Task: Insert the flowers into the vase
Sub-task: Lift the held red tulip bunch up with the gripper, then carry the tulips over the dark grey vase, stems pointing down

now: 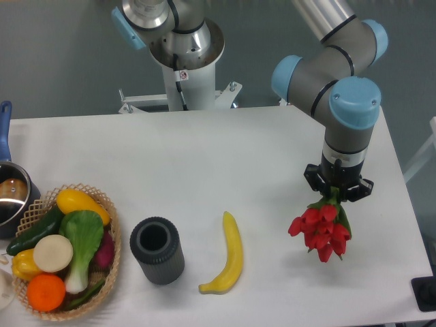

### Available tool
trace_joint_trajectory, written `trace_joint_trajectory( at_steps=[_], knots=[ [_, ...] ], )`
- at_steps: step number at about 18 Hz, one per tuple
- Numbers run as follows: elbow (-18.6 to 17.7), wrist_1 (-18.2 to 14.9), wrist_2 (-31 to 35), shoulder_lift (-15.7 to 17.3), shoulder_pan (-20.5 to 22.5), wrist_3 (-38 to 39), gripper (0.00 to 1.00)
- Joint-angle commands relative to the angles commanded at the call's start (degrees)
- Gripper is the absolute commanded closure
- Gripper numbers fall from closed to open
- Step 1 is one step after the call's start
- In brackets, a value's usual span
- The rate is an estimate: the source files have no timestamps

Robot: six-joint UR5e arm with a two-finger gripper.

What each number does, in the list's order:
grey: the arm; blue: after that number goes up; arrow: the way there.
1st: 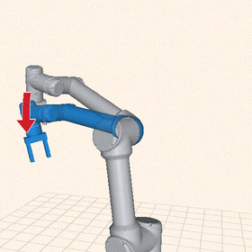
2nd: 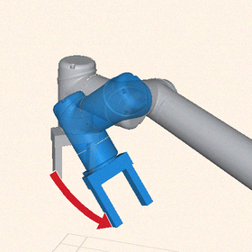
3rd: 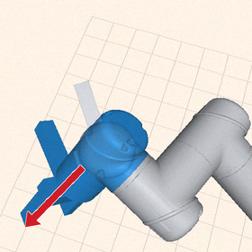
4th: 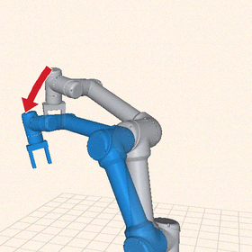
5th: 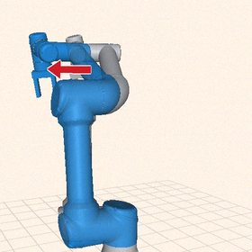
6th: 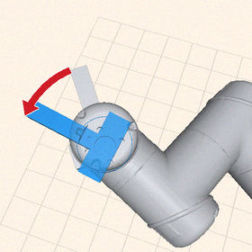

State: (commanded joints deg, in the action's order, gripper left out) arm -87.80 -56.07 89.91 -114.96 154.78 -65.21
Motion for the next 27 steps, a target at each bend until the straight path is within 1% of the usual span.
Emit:
trace_joint_trajectory(
  at_steps=[2, 4, 7, 8, 10, 12, 13, 14, 16, 18, 20, 21, 22, 23, 24, 25, 27],
  knots=[
    [0.26, 0.09, -0.09, 0.09, -0.26, 0.00, 0.97],
    [1.49, 0.09, -0.79, 0.00, -1.75, 0.61, 0.97],
    [2.02, 0.35, -2.98, 0.52, -3.86, 5.44, 0.97],
    [2.02, 0.44, -4.30, 0.79, -4.48, 5.62, 0.97],
    [1.67, 0.79, -8.95, 2.28, -5.01, 7.02, 0.98],
    [1.58, 1.49, -15.26, 3.60, -5.45, 12.01, 0.98],
    [1.41, 2.45, -18.69, 4.56, -5.45, 14.13, 0.97],
    [1.15, 4.64, -22.81, 5.62, -5.54, 16.06, 0.97],
    [0.44, 7.80, -28.80, 6.24, -5.97, 19.41, 0.96],
    [0.09, 11.32, -36.70, 6.76, -6.50, 23.01, 0.95],
    [0.18, 12.21, -42.87, 8.34, -6.94, 24.17, 0.96],
    [0.35, 12.39, -44.63, 8.79, -7.21, 24.17, 0.95],
    [0.70, 12.91, -45.26, 9.75, -7.82, 24.08, 0.93],
    [0.79, 14.40, -45.35, 10.37, -8.43, 24.08, 0.87],
    [0.79, 16.15, -45.61, 10.63, -9.40, 24.08, 0.85],
    [0.88, 17.39, -46.14, 10.81, -11.15, 24.17, 0.84],
    [0.88, 19.15, -49.03, 10.90, -12.65, 24.17, 0.85]
  ],
)
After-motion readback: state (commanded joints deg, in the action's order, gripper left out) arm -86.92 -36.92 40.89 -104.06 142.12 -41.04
